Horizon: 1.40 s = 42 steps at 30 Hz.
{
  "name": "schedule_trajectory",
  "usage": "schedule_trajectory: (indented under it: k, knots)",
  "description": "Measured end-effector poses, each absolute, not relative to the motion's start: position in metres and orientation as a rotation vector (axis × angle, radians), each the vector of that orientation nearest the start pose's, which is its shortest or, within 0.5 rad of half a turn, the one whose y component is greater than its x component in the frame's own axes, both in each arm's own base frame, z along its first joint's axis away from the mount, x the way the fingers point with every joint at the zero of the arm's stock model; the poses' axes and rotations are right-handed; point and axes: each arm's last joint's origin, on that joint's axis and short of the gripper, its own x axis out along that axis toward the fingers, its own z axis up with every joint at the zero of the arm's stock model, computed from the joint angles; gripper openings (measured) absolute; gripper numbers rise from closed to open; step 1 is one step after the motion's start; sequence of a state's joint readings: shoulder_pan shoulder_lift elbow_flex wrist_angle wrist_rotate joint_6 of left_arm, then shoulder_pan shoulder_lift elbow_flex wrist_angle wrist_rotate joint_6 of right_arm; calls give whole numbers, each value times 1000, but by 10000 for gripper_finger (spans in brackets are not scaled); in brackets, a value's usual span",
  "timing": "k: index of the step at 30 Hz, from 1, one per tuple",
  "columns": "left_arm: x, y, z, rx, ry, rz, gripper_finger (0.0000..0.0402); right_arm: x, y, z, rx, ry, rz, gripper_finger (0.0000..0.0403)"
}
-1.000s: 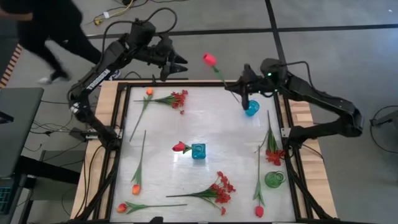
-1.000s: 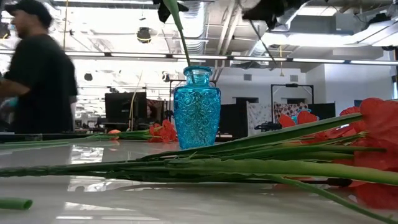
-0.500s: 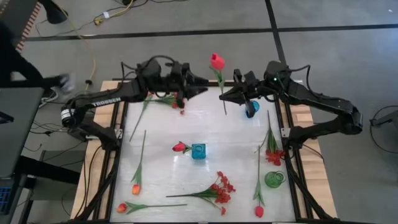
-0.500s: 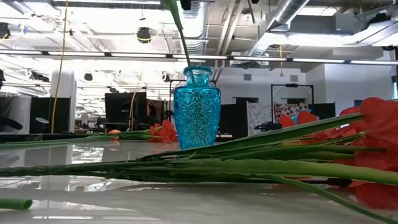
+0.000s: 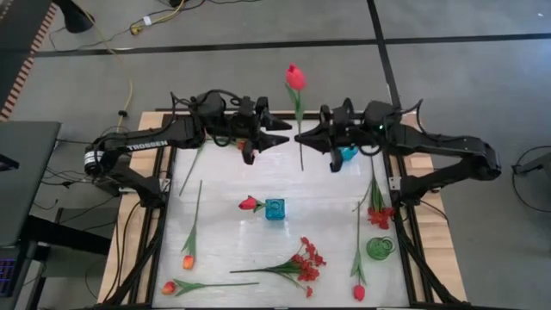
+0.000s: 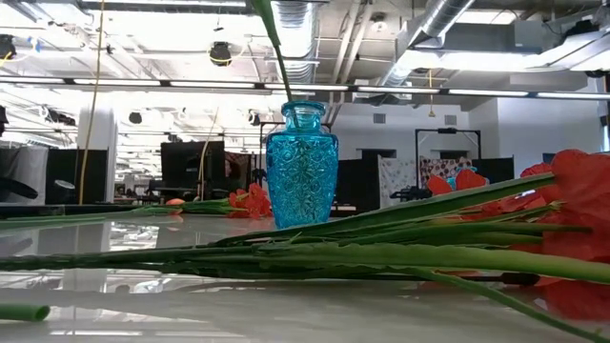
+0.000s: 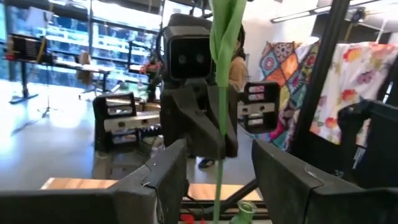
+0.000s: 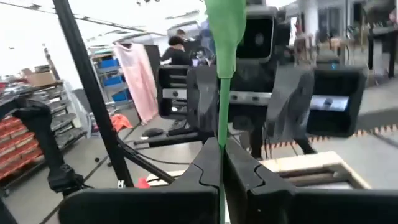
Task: Sort flowers into vase by color
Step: Put the top pink flower into the bottom blue vase
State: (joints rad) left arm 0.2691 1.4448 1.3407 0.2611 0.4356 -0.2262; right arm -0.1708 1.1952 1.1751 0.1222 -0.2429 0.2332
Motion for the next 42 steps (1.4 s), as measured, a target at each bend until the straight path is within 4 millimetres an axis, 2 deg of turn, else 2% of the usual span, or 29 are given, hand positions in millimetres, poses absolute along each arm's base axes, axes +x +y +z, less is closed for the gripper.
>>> schedule_trajectory:
  k: [9, 29, 33, 40, 42]
  knots:
    - [322, 71, 414, -203, -112, -226, 169, 286, -17, 398, 245, -55, -29, 27]
    - [324, 69, 411, -282, -99, -104, 165, 285, -27, 400, 207, -75, -63, 28]
    - [324, 70, 411, -281, -104, -95, 130, 284, -30, 401, 203, -89, -71, 28]
    - [324, 70, 412, -277, -111, -81, 25, 285, -29, 401, 198, -84, -56, 28]
    - [324, 70, 412, -267, -112, -79, 7, 285, -29, 401, 197, -83, -48, 29]
